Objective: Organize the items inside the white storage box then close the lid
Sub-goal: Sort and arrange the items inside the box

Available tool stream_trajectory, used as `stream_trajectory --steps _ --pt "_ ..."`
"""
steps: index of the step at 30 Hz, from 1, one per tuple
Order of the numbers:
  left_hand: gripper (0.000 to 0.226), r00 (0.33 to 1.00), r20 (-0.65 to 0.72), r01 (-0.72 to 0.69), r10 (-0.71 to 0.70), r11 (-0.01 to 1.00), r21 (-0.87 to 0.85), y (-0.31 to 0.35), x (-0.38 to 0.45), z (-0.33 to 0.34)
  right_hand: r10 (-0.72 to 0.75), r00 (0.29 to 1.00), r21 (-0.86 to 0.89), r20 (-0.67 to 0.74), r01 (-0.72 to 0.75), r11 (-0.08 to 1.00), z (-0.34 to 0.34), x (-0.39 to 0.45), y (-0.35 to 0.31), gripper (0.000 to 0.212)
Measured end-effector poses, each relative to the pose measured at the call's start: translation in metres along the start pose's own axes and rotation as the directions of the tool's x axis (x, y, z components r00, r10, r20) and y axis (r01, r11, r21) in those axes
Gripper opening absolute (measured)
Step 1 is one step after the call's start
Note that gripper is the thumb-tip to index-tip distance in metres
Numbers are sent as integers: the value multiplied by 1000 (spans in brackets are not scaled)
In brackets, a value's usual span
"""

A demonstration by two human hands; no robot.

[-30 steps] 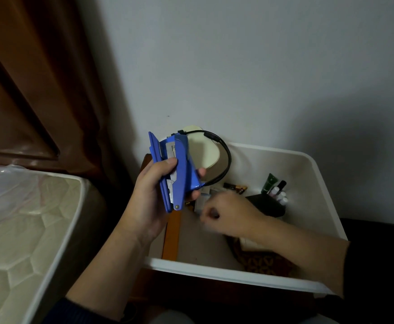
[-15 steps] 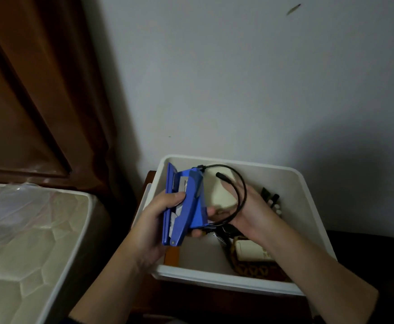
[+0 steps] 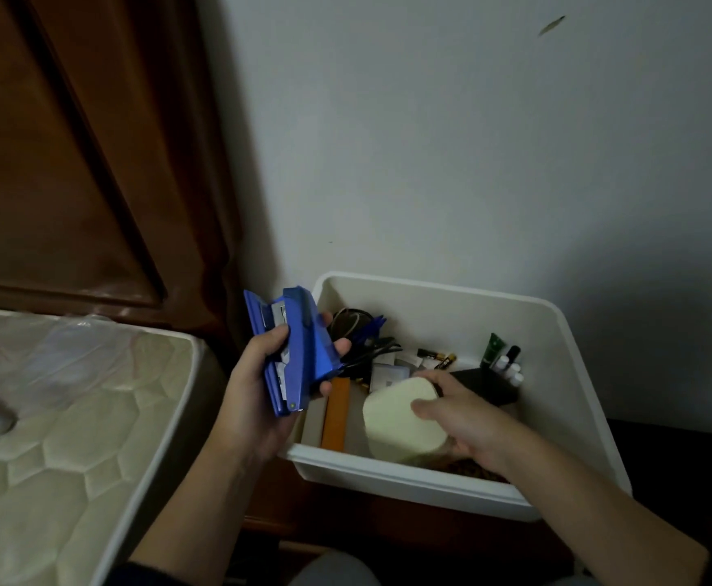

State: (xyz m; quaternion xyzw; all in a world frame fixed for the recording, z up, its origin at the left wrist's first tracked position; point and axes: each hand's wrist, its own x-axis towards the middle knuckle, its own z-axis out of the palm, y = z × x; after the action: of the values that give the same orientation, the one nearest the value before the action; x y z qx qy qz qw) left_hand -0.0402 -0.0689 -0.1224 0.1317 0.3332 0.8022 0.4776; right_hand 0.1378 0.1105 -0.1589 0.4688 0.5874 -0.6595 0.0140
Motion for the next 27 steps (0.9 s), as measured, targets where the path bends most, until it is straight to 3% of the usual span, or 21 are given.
stream_trajectory --steps 4,12,14,16,19,21,23,27 --pt "67 1000 -1 -6 6 1000 0 1 2 -2 2 1000 -256 30 5 967 11 8 6 56" --pt "65 1000 -3 5 -5 997 82 -2 4 2 152 985 -451 79 -101 887 28 21 1 75" --pt "65 1000 1 4 -4 998 70 -2 4 2 177 980 -622 91 -83 779 28 21 -1 87" --pt "65 1000 4 0 0 998 67 -1 4 1 181 979 -822 98 -22 569 32 20 -1 91" --pt "66 1000 3 3 -3 996 86 -2 4 0 154 987 -948 54 2 318 40 25 -4 68" --pt "66 1000 -4 6 -6 995 104 -2 4 0 120 992 -977 24 -2 213 42 25 -8 51" --pt "65 1000 -3 -1 1 994 112 -3 4 -1 12 1000 -981 23 21 194 40 25 -10 39" --pt "65 1000 4 0 0 994 111 -3 4 -1 -240 970 -960 -34 35 279 20 22 -13 12"
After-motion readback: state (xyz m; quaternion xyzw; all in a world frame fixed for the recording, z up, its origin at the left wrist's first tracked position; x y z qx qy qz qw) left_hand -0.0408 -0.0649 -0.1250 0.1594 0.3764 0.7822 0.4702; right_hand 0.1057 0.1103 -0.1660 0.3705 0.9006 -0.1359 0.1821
